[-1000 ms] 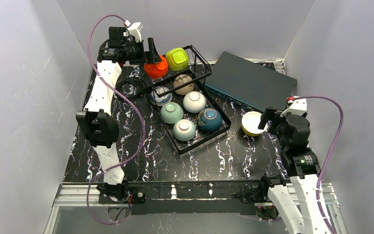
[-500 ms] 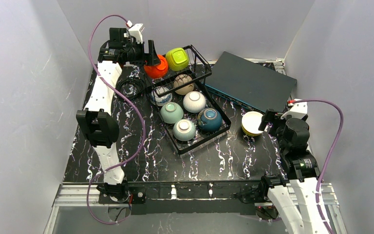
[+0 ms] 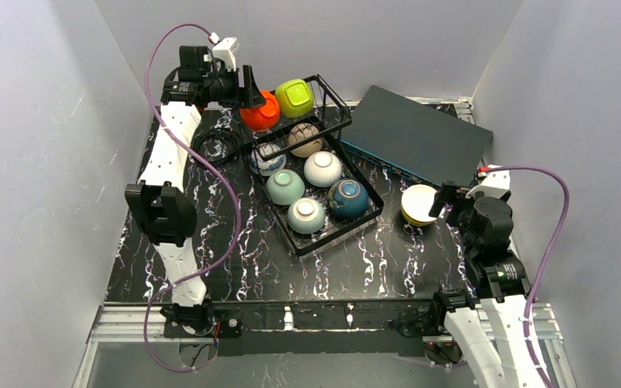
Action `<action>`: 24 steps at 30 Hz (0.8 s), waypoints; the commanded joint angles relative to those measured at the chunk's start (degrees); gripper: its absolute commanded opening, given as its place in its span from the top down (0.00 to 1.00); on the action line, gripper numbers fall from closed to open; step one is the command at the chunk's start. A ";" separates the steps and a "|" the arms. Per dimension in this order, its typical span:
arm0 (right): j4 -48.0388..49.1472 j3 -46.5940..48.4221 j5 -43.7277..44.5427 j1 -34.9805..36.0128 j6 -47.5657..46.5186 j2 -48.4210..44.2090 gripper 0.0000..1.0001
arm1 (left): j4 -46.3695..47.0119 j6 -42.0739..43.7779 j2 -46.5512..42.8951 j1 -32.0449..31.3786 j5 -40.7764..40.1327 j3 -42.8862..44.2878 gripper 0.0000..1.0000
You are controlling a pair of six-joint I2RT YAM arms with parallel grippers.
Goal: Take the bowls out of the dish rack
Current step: Pick up the bowl from the dish rack.
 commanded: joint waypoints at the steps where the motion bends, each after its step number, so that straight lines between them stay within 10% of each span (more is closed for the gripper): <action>1: 2.73 -0.36 1.16 0.41 -0.60 -0.73 0.01 | -1.07 -1.39 -4.63 -0.75 4.95 -1.82 0.36; 24: 3.13 -0.64 -0.12 0.46 -0.60 -1.10 0.01 | 0.98 4.94 -12.63 -3.51 5.96 -6.54 0.54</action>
